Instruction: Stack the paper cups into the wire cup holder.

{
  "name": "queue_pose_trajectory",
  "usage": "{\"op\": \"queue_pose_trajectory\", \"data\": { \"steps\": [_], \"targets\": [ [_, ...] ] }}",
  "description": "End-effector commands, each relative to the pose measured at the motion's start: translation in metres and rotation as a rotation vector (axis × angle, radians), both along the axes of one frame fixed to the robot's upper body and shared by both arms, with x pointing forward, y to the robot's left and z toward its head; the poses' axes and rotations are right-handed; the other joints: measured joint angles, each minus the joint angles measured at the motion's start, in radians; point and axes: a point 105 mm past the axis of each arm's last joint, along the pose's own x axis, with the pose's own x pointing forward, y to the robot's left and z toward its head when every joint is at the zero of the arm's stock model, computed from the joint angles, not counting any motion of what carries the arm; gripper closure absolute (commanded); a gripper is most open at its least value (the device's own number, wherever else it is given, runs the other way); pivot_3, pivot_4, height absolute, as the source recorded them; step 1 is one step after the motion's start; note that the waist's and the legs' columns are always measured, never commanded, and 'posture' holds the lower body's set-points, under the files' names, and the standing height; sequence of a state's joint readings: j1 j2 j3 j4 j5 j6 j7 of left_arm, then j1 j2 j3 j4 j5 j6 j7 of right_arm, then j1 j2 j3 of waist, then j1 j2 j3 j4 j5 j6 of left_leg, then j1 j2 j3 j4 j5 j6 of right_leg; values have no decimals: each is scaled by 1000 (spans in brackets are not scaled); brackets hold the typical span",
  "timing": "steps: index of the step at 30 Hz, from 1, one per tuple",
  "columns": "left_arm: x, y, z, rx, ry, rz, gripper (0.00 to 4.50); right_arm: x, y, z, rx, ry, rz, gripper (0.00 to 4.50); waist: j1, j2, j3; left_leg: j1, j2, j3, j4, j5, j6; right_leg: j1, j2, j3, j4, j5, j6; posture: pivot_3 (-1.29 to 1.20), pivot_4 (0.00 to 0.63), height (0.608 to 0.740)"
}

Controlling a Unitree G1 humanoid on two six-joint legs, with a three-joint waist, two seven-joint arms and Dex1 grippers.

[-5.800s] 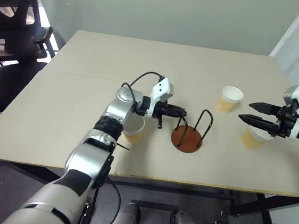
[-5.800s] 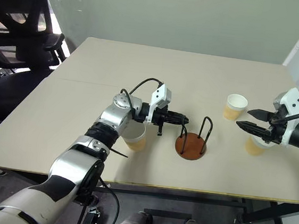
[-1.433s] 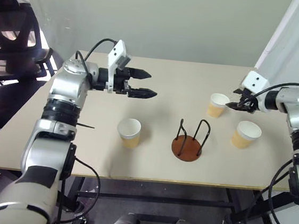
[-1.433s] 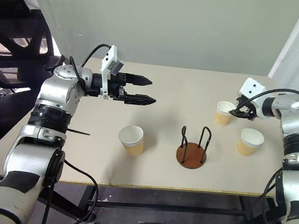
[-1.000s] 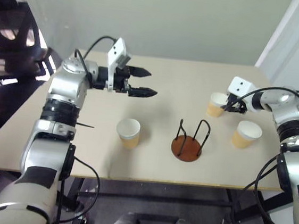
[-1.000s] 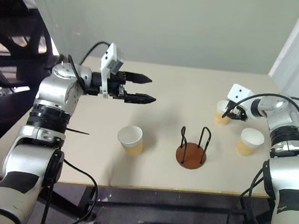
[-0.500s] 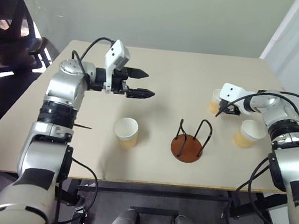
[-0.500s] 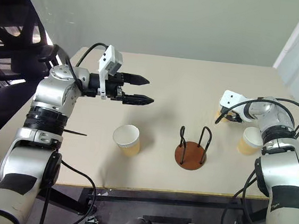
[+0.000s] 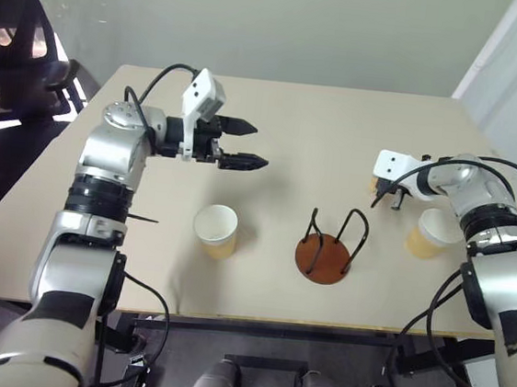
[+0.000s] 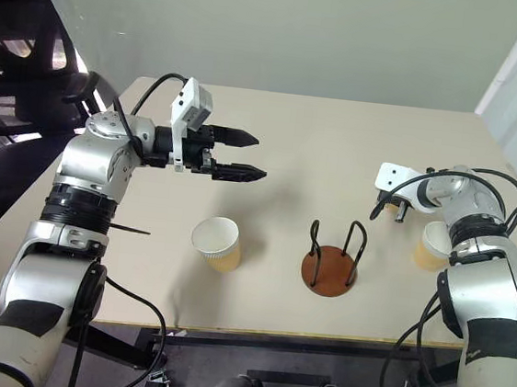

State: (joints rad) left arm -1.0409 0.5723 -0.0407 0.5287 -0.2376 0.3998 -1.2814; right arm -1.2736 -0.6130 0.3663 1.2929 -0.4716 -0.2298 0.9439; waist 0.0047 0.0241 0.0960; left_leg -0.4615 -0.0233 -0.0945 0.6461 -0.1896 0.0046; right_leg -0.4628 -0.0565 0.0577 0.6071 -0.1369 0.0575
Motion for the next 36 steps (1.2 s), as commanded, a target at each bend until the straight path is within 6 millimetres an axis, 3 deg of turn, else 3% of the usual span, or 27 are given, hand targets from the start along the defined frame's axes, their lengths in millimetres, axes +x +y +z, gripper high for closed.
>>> {"op": "queue_pose_trajectory", "data": {
  "steps": [1, 6, 11, 16, 20, 26, 36],
  "targets": [
    [-2, -1, 10, 6, -47, -15, 0, -2, 4, 33, 67, -11, 37, 4432, 1, 0, 1, 0, 0, 0, 0, 0, -1, 0, 0, 0, 0, 0, 0, 0, 150, 740],
    [-1, -6, 9, 4, -43, -35, 0, -11, 10, 46, 116, 29, 101, 4432, 2, 0, 6, 0, 0, 0, 0, -3, -5, 0, 0, 0, 0, 0, -1, 0, 150, 740],
    [-1, -9, 6, 11, -36, -53, 0, -30, 23, 72, 195, 60, 204, 4432, 3, 1, 13, 0, 0, 0, 0, -1, -3, 0, 0, 0, 0, -1, -2, 0, 150, 740],
    [-1, -12, 1, 21, -23, -79, 0, -79, 53, 105, 259, 87, 342, 4432, 6, 1, 14, -2, 0, 0, 0, 1, 2, 0, 1, -2, 0, -4, -3, 0, 150, 740],
    [-3, -17, 0, 24, -18, -112, 0, -120, 74, 119, 301, 119, 417, 4432, 6, 0, 15, -3, 0, 0, 1, 1, 2, -1, 1, -2, 2, -7, -1, 0, 150, 740],
    [-8, -25, -1, 44, -7, -193, 0, -153, 94, 136, 372, 152, 464, 4432, 6, -2, 16, -3, 0, 0, 2, 1, 2, -1, 1, -2, 2, -9, 0, 0, 150, 740],
    [-36, -38, 19, 106, -5, -424, 0, -169, 105, 131, 393, 200, 480, 4432, 7, -3, 17, -3, -1, -1, 2, 5, 3, -1, 2, -1, 3, -10, 1, 0, 150, 740]
  ]
}}
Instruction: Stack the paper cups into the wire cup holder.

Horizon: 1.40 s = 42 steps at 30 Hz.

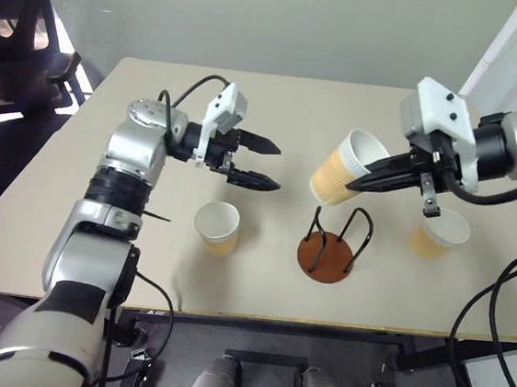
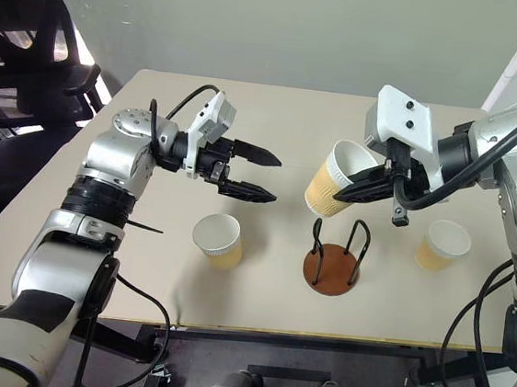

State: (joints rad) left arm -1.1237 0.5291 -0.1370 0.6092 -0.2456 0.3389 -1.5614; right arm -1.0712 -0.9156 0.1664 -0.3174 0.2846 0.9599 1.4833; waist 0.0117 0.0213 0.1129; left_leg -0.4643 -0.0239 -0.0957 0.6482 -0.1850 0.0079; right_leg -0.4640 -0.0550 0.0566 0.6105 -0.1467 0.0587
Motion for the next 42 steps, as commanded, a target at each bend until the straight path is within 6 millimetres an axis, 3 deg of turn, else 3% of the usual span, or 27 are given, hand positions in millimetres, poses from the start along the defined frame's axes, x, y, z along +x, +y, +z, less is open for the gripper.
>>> {"op": "queue_pose_trajectory", "data": {
  "steps": [1, 11, 27, 35, 42],
  "targets": [
    [-14, -6, 23, 20, -67, -95, 0, -5, -1, 4, -5, -38, 4, 4432, 0, 0, 0, 0, 0, 0, 0, 0, 0, 0, 0, 0, 0, 0, 0, 0, 150, 740],
    [-23, 6, 28, 99, -94, -118, 0, -3, -14, -22, -116, -17, 7, 4432, 1, 0, 0, 0, 0, 0, 0, -1, 1, 0, 0, 0, 1, -2, 4, 0, 150, 740],
    [-22, 11, 19, 111, -95, -110, 0, -9, -22, -43, -271, -38, 83, 4432, 1, 0, 0, -1, 0, 0, 1, -1, 1, 0, 0, 0, 1, -3, 5, 0, 150, 740],
    [-20, 10, 17, 116, -98, -108, 0, -12, -9, -39, -190, -37, 102, 1888, 1, -1, 0, -1, 0, 0, 3, -1, 1, 0, 0, 0, 1, -2, 5, 0, 150, 740],
    [-26, 21, 10, 195, -126, -102, 0, -10, 2, -6, 64, -26, 12, 1888, 0, -1, 0, -1, 0, 0, 3, -1, 1, 0, 0, 0, 1, -2, 5, 0, 150, 740]
  ]
}}
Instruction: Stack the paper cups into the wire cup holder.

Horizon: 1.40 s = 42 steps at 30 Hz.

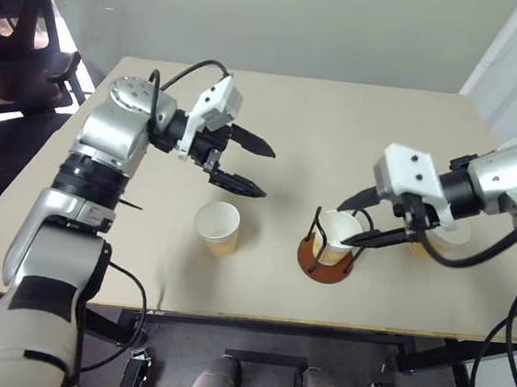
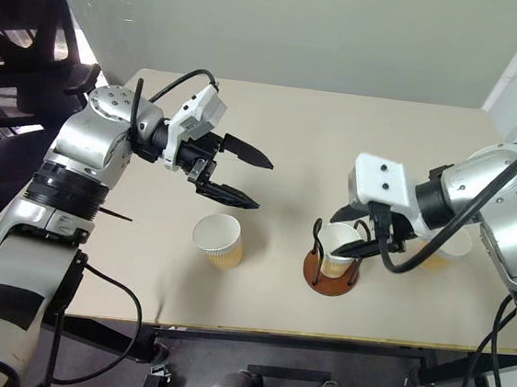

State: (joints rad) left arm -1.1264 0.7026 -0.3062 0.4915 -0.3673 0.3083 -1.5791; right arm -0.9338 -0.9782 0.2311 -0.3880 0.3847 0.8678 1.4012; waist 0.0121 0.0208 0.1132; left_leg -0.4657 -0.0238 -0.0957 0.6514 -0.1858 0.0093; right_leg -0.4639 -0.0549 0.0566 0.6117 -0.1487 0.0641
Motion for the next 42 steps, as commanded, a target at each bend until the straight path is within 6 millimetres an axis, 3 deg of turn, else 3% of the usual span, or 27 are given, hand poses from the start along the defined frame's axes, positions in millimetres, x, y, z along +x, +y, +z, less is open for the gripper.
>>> {"op": "queue_pose_trajectory", "data": {
  "steps": [1, 7, 13, 22, 33, 42],
  "targets": [
    [-11, 11, 1, 90, -71, -43, 0, -1, 2, 40, 166, -93, -50, 1888, 0, 0, 0, 0, 0, 0, 0, 0, 0, 0, 0, 0, 0, 0, 0, 0, 150, 740],
    [-16, 40, -15, 278, -146, -18, 0, -6, 0, 54, 268, -75, -78, 1888, -1, 0, 0, 0, 0, -1, 0, -1, 0, 0, 1, 0, 0, 0, -1, 0, 150, 740],
    [-23, 59, -17, 408, -206, -24, 0, -5, -13, 53, 255, -62, -114, 1888, 1, 0, 0, 0, 0, -2, 0, -1, 0, 0, 1, 0, 0, -1, -2, 0, 150, 740],
    [-36, 56, -9, 484, -285, -81, 0, -4, -23, 54, 227, -60, -136, 1888, -1, 0, 0, -4, 0, -1, -1, -1, 0, -6, 0, 0, 2, -1, -4, 0, 150, 740],
    [-30, 66, -34, 593, -273, -81, 0, -14, -37, 55, 189, 4, -182, 1888, -1, 0, 0, -5, 0, -1, -1, -1, -1, -7, 0, 0, 3, -1, -4, 0, 150, 740],
    [-32, 62, -45, 593, -254, -103, 0, -15, -39, 56, 182, 10, -190, 1888, -1, 0, 0, -5, 0, -1, -1, -1, -1, -8, 0, 0, 4, -2, -4, 0, 150, 740]
  ]
}}
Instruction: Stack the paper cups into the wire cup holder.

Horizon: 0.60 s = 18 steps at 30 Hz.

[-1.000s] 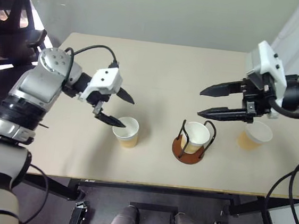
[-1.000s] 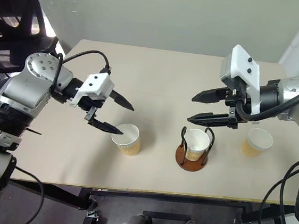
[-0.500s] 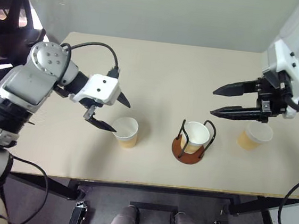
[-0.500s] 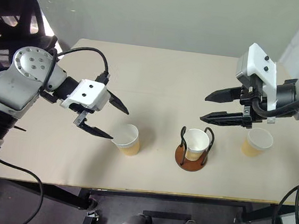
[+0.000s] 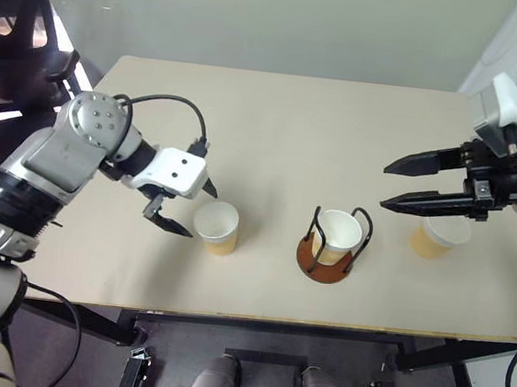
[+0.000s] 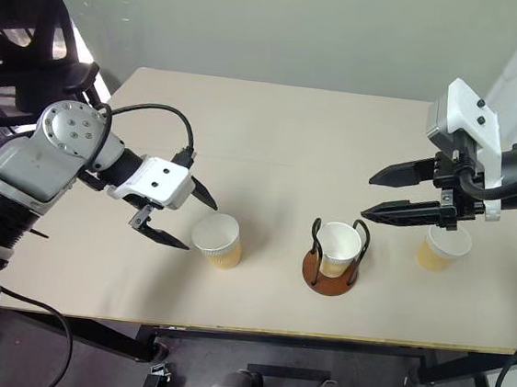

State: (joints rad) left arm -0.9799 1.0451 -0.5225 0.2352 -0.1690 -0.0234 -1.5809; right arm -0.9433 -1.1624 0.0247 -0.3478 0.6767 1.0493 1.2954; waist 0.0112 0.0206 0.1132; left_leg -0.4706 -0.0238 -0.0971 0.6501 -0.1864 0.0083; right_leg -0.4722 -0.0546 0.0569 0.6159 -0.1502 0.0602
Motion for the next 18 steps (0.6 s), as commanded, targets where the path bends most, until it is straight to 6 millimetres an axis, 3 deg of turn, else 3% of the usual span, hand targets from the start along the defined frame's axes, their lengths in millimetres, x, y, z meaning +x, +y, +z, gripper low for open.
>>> {"op": "queue_pose_trajectory", "data": {
  "steps": [1, 9, 12, 18],
  "targets": [
    [-5, -4, 1, 8, 11, -36, 0, -4, -2, 9, 4, -37, 0, 1888, 0, 0, 0, 0, 0, 0, 0, 0, 0, 0, 0, 0, 0, 0, 0, 0, 150, 740],
    [-11, -14, -16, 5, 71, -50, 0, 2, -8, -2, 7, -33, -27, 1888, 0, 0, 0, 0, 0, 0, 1, 0, 0, 0, 0, 0, 0, 0, 0, 0, 150, 740],
    [-9, -17, -20, -8, 80, -48, 587, 6, -13, -8, 5, -36, -42, 1831, 1, 0, 0, 0, 0, 0, 1, 0, 0, 0, 0, 0, 2, 0, 0, 0, 150, 740],
    [0, -23, -10, -63, 76, -32, 2799, 12, -31, -25, -54, -19, -76, 1831, 2, 0, 0, 0, 0, 0, 5, 0, 0, 1, 0, 0, 4, 0, 0, 0, 150, 740]
  ]
}}
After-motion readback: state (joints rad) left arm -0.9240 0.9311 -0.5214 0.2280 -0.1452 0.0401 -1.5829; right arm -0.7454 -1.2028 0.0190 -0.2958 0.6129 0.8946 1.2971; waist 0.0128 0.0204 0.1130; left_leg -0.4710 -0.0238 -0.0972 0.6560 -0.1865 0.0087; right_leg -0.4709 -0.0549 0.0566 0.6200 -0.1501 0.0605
